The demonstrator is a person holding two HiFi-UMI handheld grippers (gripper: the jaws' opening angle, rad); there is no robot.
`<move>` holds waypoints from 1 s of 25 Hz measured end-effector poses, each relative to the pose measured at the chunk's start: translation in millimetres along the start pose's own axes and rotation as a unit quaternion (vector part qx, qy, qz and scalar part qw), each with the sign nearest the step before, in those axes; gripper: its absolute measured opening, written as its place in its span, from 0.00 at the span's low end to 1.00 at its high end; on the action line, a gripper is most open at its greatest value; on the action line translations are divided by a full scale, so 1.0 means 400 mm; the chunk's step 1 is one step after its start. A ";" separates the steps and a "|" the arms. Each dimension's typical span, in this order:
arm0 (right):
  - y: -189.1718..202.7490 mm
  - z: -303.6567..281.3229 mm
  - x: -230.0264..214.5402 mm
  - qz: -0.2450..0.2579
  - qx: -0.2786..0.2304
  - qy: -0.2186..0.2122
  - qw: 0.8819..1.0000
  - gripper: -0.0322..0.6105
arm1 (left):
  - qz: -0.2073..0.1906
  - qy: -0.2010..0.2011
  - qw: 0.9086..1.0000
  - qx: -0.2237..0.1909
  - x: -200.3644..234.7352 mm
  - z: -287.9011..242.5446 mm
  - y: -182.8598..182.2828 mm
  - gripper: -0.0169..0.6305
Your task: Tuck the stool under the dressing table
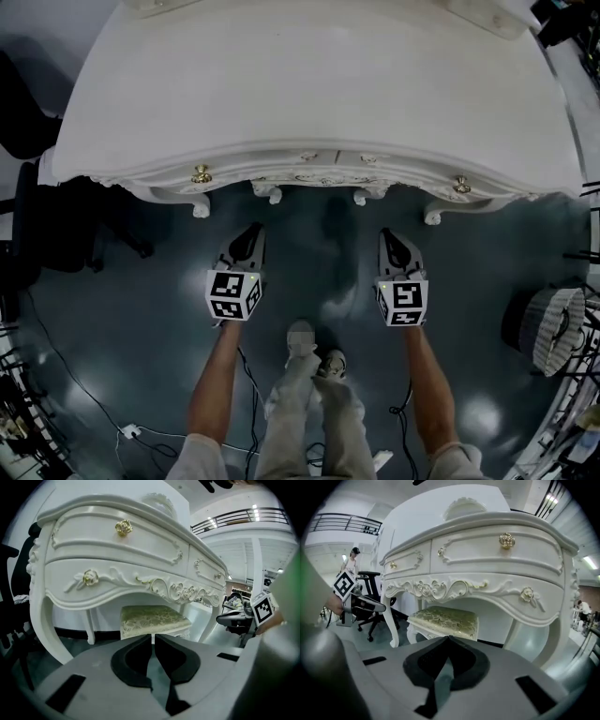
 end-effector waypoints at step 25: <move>-0.357 0.323 -0.098 -0.043 -0.002 0.009 0.999 0.05 | 0.012 0.018 1.000 -0.001 -0.196 0.252 -0.350 0.05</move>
Point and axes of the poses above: the fingertips, and each gripper's own axes: z backward along the fingers, x to its left, y out of its underside, the point moved 7 cm from there along z, backward along the fingers, and after that the axes turned 11 degrees about y, right-handed, at the moved point
